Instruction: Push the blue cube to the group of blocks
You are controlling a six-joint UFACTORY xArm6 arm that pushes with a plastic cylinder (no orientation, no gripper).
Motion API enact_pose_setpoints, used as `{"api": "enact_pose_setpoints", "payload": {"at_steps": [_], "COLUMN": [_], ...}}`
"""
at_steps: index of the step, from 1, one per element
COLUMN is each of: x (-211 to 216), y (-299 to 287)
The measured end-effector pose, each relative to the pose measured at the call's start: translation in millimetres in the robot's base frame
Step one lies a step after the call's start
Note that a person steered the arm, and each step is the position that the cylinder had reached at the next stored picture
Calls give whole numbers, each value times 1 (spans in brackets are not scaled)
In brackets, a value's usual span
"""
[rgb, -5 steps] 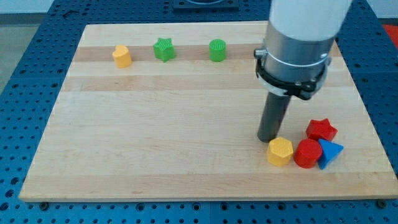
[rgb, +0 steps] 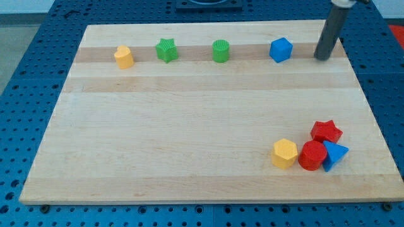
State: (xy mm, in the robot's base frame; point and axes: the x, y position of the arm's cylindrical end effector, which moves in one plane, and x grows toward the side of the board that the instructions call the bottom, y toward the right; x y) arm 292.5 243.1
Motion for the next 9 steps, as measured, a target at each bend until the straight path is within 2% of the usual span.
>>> {"api": "enact_pose_setpoints", "payload": {"at_steps": [1,2,3,7,9], "x": [-57,-73,-59,81,35], "y": [-10,-51,-74,-75,-103]}}
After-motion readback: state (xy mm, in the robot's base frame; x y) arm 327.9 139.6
